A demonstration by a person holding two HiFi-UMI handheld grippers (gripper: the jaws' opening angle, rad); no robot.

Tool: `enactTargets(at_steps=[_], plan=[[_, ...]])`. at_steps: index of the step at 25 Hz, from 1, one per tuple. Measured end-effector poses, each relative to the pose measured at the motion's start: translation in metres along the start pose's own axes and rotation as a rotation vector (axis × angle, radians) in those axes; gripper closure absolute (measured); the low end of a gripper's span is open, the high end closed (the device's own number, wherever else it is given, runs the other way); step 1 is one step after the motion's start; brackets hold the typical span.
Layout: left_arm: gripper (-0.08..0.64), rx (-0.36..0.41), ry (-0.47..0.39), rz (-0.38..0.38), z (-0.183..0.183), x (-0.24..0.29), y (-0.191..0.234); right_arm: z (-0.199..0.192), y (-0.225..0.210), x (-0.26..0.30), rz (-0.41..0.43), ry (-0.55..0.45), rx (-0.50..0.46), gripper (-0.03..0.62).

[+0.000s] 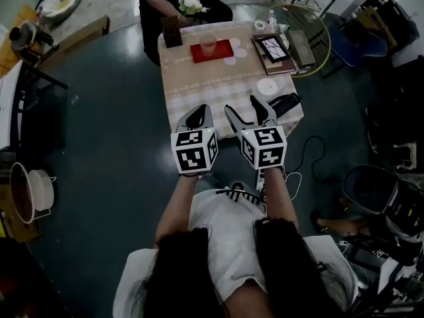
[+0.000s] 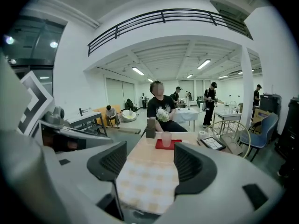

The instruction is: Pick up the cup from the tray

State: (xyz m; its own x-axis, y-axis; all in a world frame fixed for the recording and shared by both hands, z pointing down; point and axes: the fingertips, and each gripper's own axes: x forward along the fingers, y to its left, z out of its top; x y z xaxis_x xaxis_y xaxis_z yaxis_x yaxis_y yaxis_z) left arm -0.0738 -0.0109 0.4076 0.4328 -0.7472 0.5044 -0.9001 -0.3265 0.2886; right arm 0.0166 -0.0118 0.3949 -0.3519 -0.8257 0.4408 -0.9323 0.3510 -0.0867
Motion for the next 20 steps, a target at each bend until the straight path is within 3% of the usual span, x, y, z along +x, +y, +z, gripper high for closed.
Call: enactTargets(at_steps=[7, 20], plan=[[0.554, -0.003, 0.011, 0.017, 0.017, 0.026, 0.025, 0.018, -0.004, 0.037, 0.008, -0.018, -0.009, 0.233], [0.554, -0.041, 0.032, 0.1, 0.058, 0.113, 0.061, 0.048, -0.044, 0.141, 0.102, 0.009, -0.047, 0.192]])
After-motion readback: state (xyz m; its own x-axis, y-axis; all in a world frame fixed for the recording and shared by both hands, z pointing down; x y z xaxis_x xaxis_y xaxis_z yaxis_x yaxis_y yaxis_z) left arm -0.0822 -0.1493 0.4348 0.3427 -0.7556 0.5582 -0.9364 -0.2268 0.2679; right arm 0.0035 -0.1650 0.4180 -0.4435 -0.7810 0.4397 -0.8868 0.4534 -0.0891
